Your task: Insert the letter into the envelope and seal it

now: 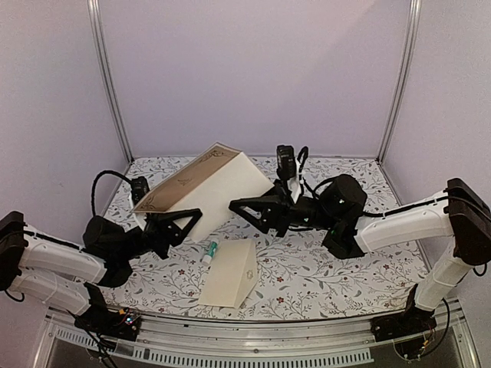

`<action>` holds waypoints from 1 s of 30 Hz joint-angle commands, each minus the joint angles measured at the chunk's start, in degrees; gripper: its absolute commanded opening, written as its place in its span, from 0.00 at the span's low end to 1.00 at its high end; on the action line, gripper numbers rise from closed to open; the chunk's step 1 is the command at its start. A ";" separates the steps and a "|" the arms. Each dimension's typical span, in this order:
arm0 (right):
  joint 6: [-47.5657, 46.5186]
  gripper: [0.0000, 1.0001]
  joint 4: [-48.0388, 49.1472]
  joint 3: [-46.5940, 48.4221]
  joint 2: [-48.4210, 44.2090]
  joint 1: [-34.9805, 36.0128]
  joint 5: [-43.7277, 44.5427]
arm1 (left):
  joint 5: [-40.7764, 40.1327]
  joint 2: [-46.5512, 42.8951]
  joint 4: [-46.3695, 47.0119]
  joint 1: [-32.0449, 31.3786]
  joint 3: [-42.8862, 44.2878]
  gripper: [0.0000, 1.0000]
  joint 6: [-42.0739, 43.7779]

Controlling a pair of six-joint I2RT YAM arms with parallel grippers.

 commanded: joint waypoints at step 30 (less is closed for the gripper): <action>0.79 0.08 -2.98 5.84 5.01 0.13 1.89 | -5.74 -2.53 3.40 -0.43 -1.02 0.03 0.58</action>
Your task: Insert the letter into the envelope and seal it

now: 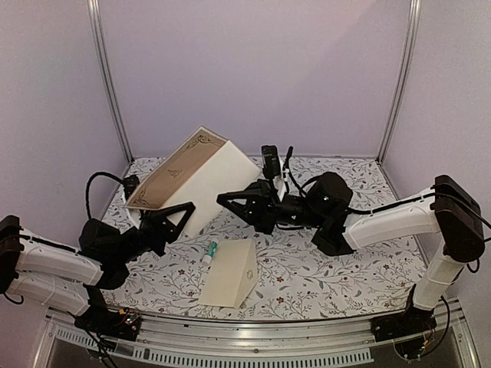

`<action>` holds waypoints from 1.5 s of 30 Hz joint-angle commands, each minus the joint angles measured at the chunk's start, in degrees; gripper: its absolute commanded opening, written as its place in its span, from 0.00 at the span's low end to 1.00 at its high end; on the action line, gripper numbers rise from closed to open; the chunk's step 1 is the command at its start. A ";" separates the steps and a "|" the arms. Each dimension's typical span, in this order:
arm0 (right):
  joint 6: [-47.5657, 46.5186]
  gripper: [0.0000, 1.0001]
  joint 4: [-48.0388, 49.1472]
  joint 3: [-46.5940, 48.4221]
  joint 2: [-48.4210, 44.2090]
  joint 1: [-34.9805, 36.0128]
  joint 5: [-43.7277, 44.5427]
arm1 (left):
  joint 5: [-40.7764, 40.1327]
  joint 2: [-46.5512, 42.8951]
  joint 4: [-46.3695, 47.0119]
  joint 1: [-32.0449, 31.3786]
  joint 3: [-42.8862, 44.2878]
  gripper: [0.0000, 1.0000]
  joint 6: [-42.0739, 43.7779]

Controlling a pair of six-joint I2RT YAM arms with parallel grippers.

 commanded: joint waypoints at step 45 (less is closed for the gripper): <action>-31.71 0.00 -61.81 -5.81 -33.77 -0.50 -9.99 | 12.41 -22.05 -43.65 0.81 12.35 0.72 10.62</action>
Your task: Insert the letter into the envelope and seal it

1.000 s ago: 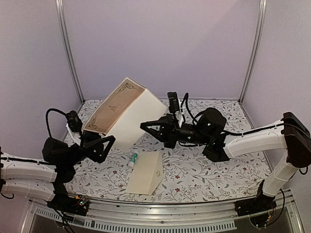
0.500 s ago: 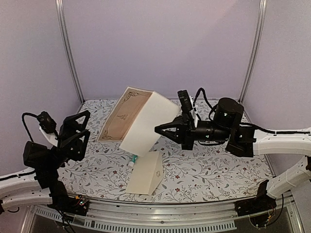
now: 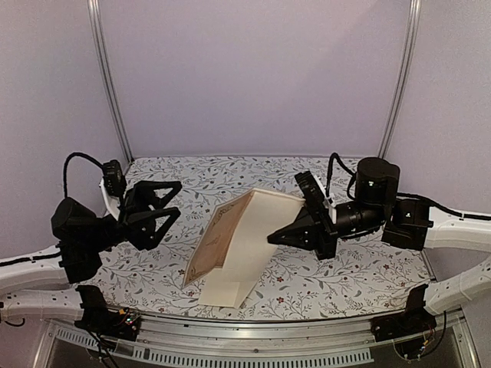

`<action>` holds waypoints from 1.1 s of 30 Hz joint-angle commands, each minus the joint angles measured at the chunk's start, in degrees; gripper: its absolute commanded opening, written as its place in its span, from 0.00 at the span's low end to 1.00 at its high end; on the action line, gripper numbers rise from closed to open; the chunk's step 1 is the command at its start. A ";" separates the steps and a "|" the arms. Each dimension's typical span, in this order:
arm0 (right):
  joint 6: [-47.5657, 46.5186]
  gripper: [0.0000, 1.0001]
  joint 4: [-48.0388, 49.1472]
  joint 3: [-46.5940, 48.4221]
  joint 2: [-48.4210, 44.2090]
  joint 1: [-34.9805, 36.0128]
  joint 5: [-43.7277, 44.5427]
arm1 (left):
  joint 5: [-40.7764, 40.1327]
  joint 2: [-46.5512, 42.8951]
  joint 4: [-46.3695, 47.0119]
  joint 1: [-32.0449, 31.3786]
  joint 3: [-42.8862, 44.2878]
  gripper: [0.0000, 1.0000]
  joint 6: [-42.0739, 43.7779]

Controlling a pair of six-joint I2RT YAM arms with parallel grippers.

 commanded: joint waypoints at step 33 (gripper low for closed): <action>-0.24 0.00 -6.21 7.06 6.18 -0.13 5.26 | 7.99 23.10 -13.51 -8.96 15.82 0.70 9.04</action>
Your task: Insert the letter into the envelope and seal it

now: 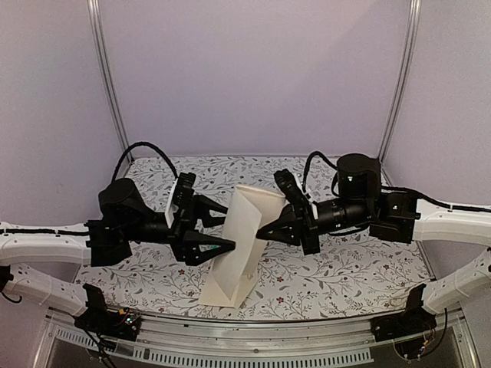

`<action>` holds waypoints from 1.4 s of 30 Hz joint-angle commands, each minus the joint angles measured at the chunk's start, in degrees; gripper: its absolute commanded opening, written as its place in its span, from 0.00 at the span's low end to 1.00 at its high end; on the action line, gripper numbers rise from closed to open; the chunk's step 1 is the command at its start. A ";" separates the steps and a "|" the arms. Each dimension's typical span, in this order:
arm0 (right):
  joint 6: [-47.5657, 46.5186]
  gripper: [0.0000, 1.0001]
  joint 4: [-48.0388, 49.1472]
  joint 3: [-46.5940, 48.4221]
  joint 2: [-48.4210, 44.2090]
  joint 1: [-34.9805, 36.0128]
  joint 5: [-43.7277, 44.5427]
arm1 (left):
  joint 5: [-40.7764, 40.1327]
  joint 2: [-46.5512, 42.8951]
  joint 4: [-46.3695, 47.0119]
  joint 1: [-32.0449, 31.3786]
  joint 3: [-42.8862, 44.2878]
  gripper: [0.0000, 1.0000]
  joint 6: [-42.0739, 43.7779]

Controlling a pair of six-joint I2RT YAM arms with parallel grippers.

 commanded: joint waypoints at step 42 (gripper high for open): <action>2.13 0.56 0.90 -0.85 -4.26 -0.18 11.32 | -13.19 -1.80 0.76 -2.75 -0.61 0.00 2.32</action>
